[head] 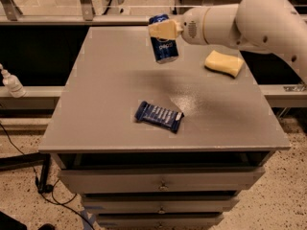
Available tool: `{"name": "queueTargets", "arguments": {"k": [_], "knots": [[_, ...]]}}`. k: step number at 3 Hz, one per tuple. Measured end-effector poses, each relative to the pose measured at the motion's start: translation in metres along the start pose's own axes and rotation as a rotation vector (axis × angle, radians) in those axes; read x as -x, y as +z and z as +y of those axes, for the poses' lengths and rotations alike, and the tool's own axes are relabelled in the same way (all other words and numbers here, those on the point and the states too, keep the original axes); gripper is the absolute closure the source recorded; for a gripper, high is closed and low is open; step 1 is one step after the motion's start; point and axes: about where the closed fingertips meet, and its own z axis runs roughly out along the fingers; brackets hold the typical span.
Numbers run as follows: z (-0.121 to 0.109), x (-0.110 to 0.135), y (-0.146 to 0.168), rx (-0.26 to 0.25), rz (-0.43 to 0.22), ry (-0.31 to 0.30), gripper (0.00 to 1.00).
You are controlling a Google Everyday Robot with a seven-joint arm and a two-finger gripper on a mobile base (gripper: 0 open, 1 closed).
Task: Place pepsi can upright
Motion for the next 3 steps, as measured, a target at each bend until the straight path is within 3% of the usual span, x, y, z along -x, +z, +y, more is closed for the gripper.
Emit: {"name": "queueTargets", "arguments": {"k": [1,3], "knots": [[0.0,-0.013,-0.022,0.04,-0.094,-0.012,1.0],[0.008,-0.034,-0.068,0.113,-0.242,-0.144,1.0]]}}
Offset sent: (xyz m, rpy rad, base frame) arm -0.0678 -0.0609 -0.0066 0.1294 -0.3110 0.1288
